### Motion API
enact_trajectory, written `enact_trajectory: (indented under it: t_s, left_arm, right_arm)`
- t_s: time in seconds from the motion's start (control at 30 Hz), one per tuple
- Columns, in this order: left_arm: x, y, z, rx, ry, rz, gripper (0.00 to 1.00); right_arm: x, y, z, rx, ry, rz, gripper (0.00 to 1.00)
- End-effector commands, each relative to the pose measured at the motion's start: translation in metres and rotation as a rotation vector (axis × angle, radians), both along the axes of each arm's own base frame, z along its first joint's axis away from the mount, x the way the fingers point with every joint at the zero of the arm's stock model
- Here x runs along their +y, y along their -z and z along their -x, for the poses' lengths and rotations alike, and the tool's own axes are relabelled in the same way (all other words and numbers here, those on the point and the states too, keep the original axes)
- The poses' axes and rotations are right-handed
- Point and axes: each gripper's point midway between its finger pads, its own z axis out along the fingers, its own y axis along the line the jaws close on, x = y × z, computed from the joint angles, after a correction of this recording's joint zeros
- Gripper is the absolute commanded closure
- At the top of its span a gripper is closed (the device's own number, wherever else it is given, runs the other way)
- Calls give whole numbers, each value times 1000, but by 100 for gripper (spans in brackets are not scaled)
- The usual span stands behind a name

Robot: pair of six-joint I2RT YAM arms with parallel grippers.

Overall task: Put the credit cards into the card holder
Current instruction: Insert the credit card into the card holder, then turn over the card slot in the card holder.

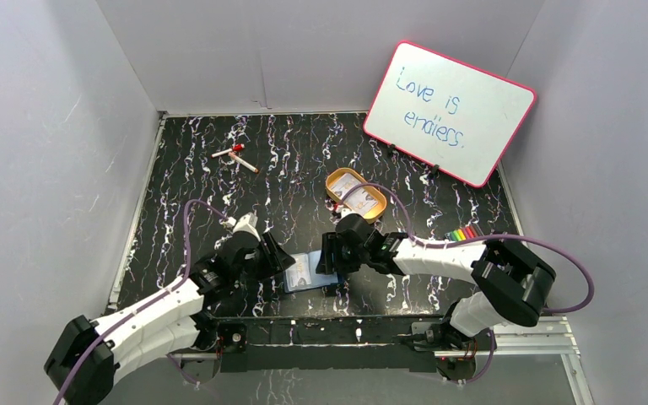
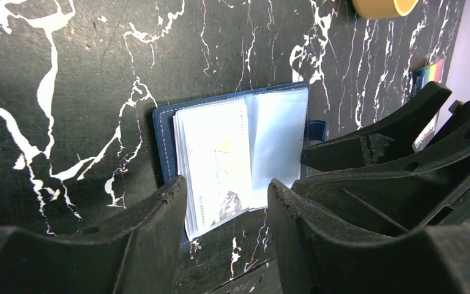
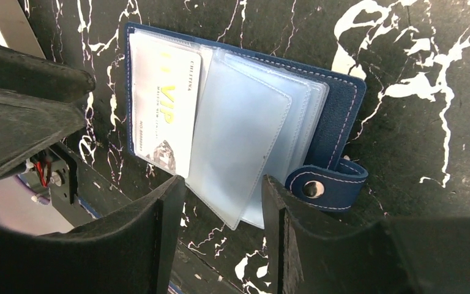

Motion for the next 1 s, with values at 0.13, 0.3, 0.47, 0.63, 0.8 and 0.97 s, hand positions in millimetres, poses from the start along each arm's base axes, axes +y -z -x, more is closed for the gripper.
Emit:
enact_trajectory:
  t_s: [0.13,0.3,0.47,0.63,0.8,0.97]
  left_arm:
    - [-14,0,-3,-3,31,50,54]
    - [-11,11,1,20,28,37,57]
    - [-11,20,4,38,28,37,58]
    - [-10,23,5,47,27,32,58]
    - [-8,19,3,37,18,32,58]
    - [-8,15,0,25,7,27,56]
  right_arm:
    - [20,-17,0,-3,-35,-117,50]
    - [28,-24,2,-9,-63,-169,55]
    - [38,-26,2,3,-89,-194,54]
    - [44,-26,-1,2,-90,-206,54]
    - [53,-34,0,-2,-121,-251,67]
    - [65,-46,6,-10,-186,-326,61]
